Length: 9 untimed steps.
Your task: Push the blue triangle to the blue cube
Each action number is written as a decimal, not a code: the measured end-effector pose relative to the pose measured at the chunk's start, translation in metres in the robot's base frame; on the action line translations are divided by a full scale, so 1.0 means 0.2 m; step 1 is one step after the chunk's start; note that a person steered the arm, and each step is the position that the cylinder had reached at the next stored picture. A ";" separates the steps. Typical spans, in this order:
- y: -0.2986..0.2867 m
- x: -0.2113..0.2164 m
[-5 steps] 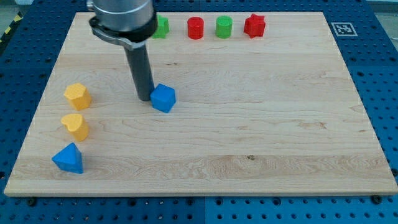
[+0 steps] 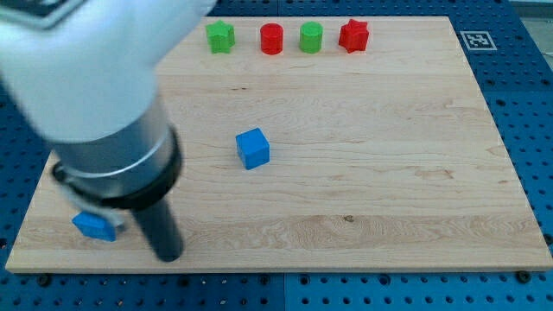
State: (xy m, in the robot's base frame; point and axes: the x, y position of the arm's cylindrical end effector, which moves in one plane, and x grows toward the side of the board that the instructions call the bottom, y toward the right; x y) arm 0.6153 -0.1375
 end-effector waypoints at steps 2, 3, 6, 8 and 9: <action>-0.58 0.01; -0.59 0.01; -0.42 -0.10; -0.23 -0.14; -0.22 -0.17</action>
State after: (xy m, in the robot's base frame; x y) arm 0.5811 -0.1814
